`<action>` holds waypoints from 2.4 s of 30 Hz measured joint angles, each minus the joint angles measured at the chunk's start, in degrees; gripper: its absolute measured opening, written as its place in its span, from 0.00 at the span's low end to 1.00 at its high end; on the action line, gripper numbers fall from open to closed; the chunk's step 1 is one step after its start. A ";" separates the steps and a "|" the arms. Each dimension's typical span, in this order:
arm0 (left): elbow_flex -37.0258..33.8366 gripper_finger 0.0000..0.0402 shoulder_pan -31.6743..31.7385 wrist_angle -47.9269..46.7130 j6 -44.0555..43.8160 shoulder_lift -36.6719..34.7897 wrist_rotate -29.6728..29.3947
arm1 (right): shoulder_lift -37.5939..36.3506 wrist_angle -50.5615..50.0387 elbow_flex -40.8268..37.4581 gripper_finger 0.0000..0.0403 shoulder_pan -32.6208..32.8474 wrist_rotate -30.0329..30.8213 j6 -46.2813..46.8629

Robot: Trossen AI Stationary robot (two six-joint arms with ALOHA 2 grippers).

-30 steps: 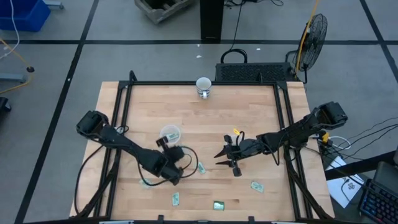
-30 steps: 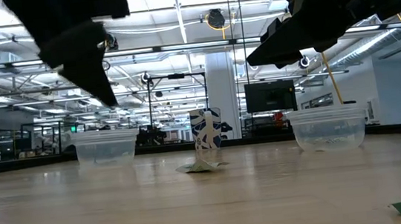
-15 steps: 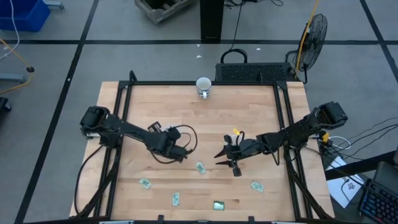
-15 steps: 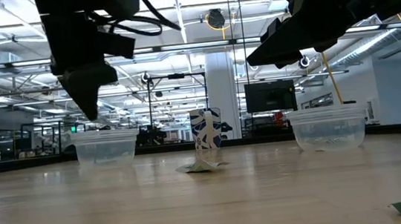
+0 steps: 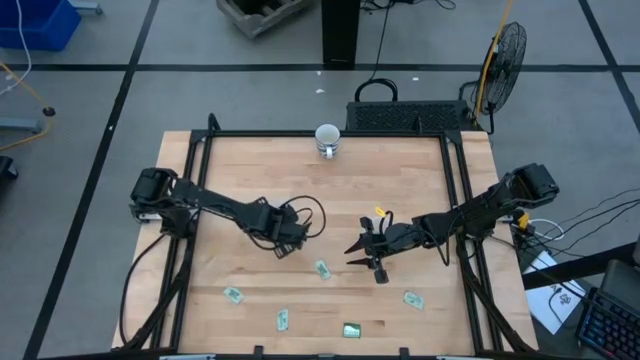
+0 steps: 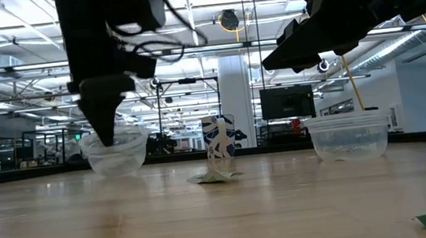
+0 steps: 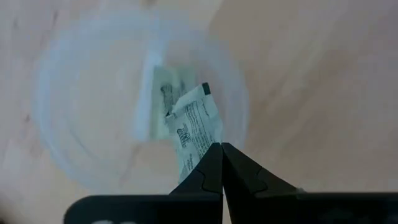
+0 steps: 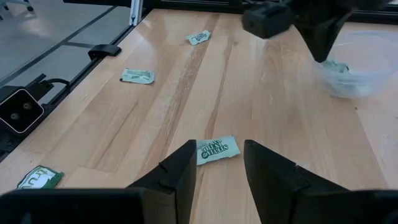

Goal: Pick and place Stevia / Truvia into bins
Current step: Put the light green stevia packet into the left transparent container, then put the light green stevia packet into the right transparent container

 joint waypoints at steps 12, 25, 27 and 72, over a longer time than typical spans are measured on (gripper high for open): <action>-2.93 0.05 1.80 0.49 1.51 0.00 0.30 | 0.00 0.00 0.00 0.31 0.00 0.00 0.00; -2.51 0.19 1.80 0.29 5.40 0.00 1.96 | 0.00 0.00 0.00 0.31 0.00 0.00 -0.02; -1.42 0.19 1.80 0.21 6.90 0.00 3.85 | 0.00 0.00 0.00 0.31 0.00 0.00 -0.02; 33.48 0.06 -3.25 -18.04 4.85 -0.04 -10.31 | 24.91 4.71 17.10 0.31 5.18 2.51 -2.79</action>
